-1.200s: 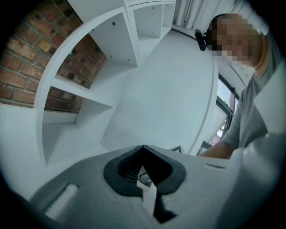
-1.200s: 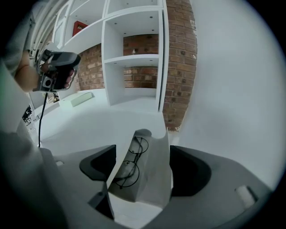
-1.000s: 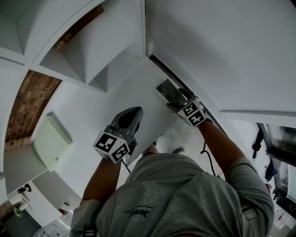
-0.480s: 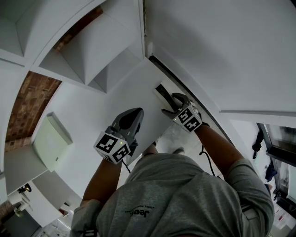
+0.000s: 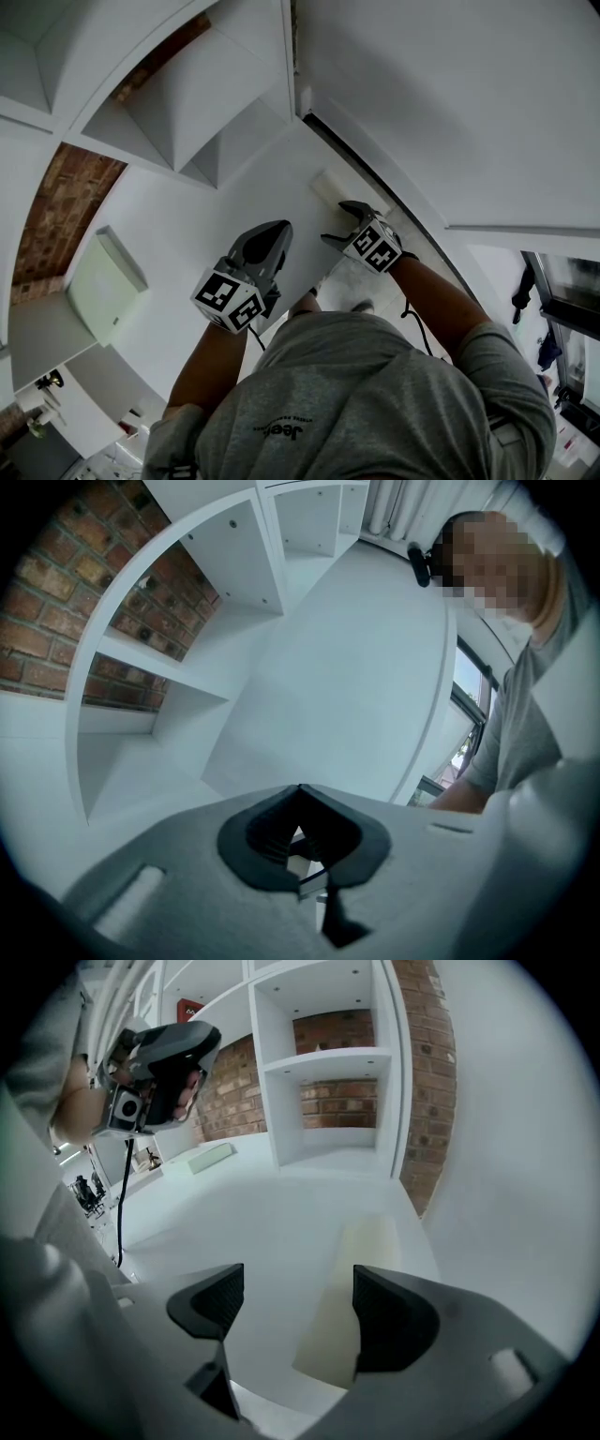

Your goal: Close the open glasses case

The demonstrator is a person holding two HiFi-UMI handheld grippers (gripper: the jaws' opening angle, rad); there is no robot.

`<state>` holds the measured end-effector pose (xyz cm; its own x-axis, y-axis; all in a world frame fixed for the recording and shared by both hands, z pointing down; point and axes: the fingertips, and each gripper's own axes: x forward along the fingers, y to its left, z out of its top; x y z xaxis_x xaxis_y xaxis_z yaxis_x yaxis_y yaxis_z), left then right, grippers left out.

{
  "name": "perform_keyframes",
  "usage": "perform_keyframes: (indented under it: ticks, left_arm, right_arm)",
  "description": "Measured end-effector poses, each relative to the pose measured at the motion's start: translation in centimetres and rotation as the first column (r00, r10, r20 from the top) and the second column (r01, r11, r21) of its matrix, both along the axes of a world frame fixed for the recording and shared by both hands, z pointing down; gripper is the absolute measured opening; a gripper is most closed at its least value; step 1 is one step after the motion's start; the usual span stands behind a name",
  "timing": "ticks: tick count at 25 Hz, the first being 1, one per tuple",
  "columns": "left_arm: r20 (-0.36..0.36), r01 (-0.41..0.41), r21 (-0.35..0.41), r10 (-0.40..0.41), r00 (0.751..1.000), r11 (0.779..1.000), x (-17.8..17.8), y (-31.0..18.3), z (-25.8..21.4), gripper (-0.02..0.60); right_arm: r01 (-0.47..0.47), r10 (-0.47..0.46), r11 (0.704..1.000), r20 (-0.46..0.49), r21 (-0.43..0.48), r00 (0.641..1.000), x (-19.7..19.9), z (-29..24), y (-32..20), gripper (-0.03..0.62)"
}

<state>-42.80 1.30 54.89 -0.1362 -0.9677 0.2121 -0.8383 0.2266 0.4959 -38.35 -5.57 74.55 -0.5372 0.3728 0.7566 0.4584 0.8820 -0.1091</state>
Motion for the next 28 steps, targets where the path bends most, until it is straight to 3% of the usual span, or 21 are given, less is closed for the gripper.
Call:
perform_keyframes:
  ticks: [17, 23, 28]
  left_arm:
    - [0.003, -0.013, 0.000, 0.013, 1.000, 1.000, 0.5, -0.2, -0.4, -0.003]
    - [0.017, -0.047, 0.012, 0.046, 0.999, 0.999, 1.2, -1.4, -1.4, -0.003]
    - [0.042, -0.103, 0.030, 0.101, 0.994, 0.994, 2.8, -4.0, -3.2, -0.003]
  right_arm:
    - [-0.014, 0.014, 1.000, -0.003, -0.018, 1.000, 0.0, -0.5, -0.2, 0.370]
    - [-0.068, 0.075, 0.995, 0.105, -0.072, 0.992, -0.8, -5.3, -1.4, 0.357]
    - [-0.167, 0.190, 0.978, 0.216, -0.123, 0.958, -0.1, -10.9, -4.7, 0.296]
